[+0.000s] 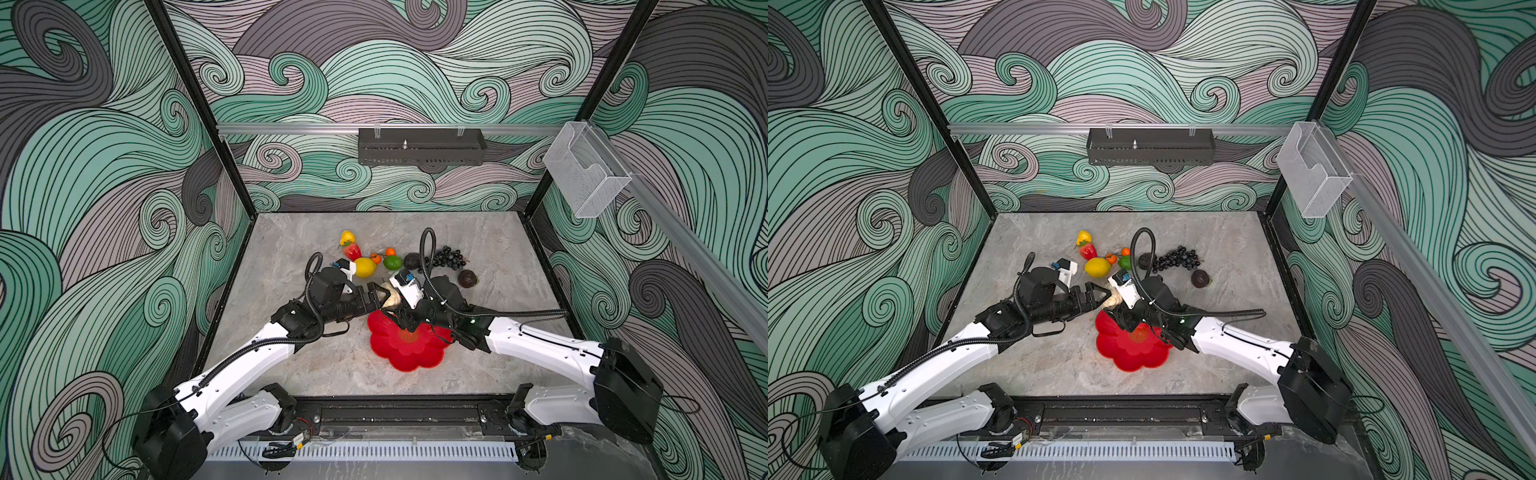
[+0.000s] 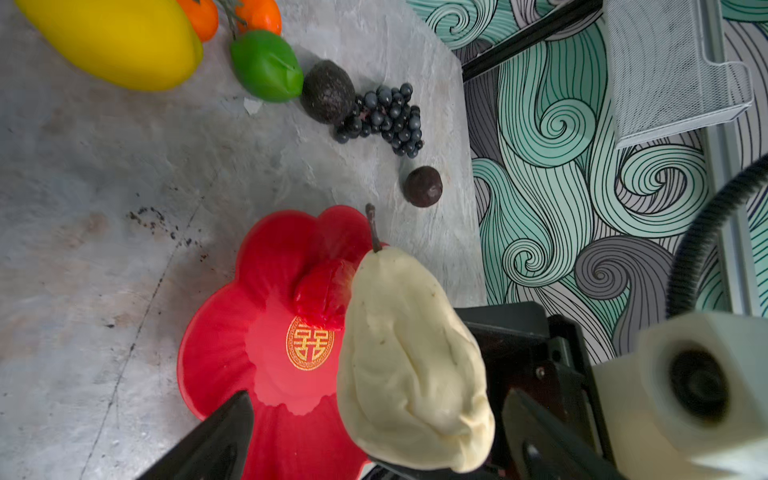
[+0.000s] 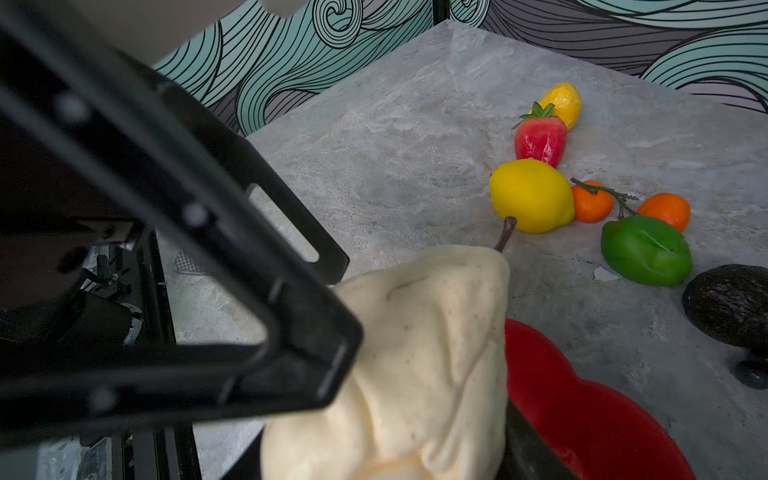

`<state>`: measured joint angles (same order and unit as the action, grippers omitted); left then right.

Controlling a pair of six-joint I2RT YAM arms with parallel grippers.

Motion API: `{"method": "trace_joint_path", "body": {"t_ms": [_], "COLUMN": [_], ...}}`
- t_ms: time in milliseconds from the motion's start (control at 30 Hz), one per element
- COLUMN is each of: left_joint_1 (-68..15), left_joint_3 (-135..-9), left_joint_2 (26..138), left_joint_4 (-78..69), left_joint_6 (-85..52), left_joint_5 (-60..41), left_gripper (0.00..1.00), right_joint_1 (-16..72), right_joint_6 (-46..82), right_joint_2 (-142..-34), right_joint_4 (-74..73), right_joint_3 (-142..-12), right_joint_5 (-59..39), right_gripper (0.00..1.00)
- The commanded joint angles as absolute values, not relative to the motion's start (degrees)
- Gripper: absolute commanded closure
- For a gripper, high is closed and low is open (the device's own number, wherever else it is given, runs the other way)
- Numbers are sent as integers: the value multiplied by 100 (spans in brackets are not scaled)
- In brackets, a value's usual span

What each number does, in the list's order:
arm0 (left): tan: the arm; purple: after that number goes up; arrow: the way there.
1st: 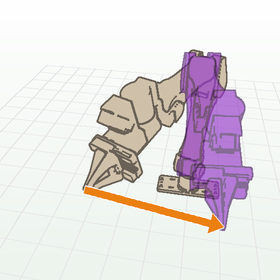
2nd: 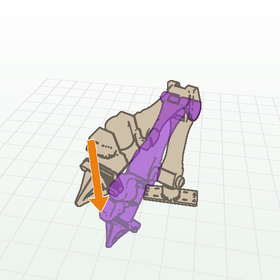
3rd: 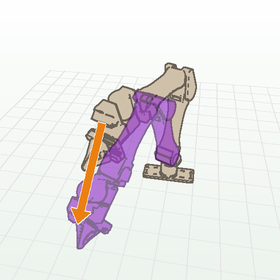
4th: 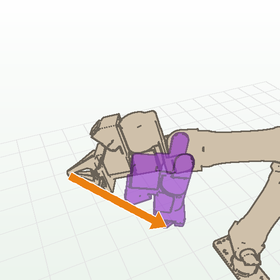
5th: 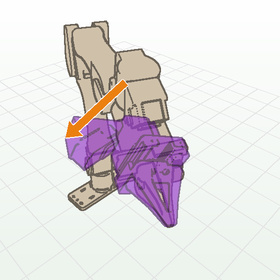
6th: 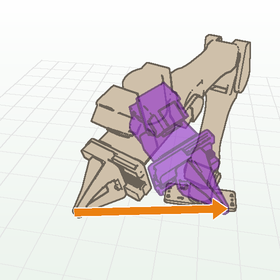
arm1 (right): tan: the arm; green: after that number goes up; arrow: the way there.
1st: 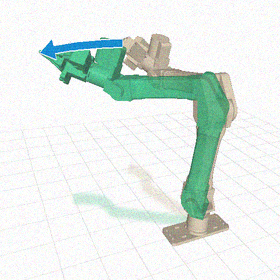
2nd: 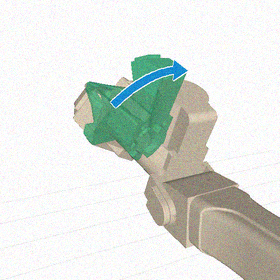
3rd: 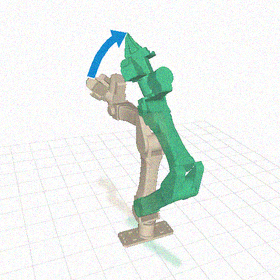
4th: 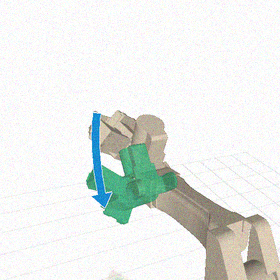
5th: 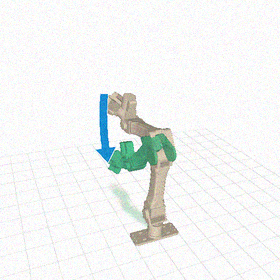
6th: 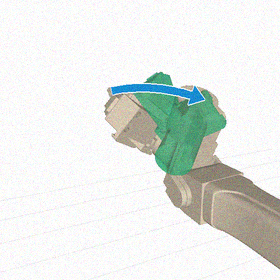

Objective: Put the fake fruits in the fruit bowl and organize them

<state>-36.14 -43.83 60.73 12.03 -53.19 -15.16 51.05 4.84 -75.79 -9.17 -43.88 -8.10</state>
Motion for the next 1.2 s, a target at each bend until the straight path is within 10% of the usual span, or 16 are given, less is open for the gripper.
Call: {"method": "trace_joint_path", "body": {"t_ms": [0, 600, 933, 1167], "left_joint_1": [-3630, -3779, -3779, -3828], "left_joint_3": [-4632, -4691, -5017, -4920], "left_joint_2": [6131, 6576, 6524, 6434], "left_joint_4": [1027, 838, 1569, 1280], "left_joint_6": [-5494, -5553, -4344, -3455], "left_joint_5": [-1871, -2013, -1260, -475], "left_gripper": [6, 58, 61, 57], "right_joint_1": [5261, 5754, 5742, 5691], "right_joint_6": [441, 240, 588, 1069], "right_joint_2": [-7452, -7515, -6972, -5974], "right_joint_4": [-1526, -1575, -622, 216], "right_joint_3": [-4307, -4278, -4325, -4004], "right_joint_5": [-479, 143, 406, 567], "right_gripper": [83, 84, 25, 17]}}
